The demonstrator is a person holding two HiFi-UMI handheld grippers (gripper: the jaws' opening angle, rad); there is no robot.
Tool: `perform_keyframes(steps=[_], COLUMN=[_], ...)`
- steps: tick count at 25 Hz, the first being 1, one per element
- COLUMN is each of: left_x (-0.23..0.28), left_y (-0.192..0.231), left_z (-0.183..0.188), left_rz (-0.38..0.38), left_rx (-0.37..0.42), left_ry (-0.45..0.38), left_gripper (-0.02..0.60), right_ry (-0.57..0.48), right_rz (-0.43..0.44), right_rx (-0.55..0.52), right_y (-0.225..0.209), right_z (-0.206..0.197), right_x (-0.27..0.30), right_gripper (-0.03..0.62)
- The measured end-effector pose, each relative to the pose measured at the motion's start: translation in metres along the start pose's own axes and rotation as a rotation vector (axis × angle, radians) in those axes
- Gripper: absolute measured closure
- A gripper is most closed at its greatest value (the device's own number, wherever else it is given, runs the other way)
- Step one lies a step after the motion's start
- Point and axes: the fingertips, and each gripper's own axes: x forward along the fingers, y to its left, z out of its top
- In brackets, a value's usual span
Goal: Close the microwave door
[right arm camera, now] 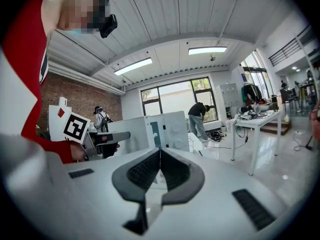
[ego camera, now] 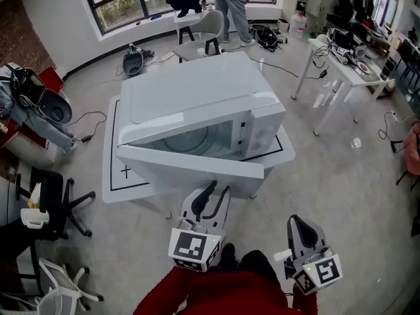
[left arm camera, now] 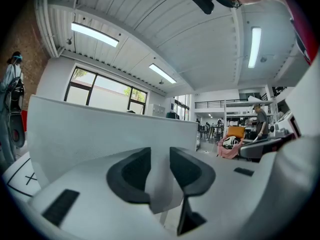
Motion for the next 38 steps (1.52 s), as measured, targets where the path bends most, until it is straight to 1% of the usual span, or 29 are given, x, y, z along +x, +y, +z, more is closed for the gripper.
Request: perform_keyframes(steps=[5,12,17,23,28,34,36,38], left_x=[0.020,0.041,0.053,0.063,0.071,0.081,0.084,0.085], left_y=[0.008,0.015,0.025,0.035,0.038,0.041,0.040,0.040], left_z=[0.002,0.007,0.010,0.017,0.017,0.016,0.015,0.015], left_rz=[0.017,-0.006,0.000,0.014,0.024,0.036,0.032,0.048], left_rx=[-0.009,-0.029,-0.026,-0.035,-0.019,-0.027,-0.022,-0.009], left_ry=[0.000,-0.007,-0.009,-0.024,0.004,0.005,0.009,0.010], left_gripper=[0.463,0.463,0.465,0.465,0.465,0.465,0.472,0.482], right_ry=[0.010,0.003,-0.009,-0.018,-0.018,-0.027,-0.030,-0.032], right_rz=[-0.001,0.059,0.104,0.126,0.132,0.164,0.166,0.163], right_rx=[-0.019,-0.066,-0.091,-0.088,-0.118,-0.103,-0.093,-0.084], right_y=[-0.010,-0.012,-0.007,-0.007,-0.008,-0.005,-0.008,-0.012], right_z=[0.003,0.016,0.026,0.030,0.037,0.042,0.044,0.046], right_x=[0.006,0.042,0.065,0.086,0.104,0.119,0.123,0.126], right_gripper=[0.580,0.580,0.580,0.580,0.580,0.580,0.580,0.580])
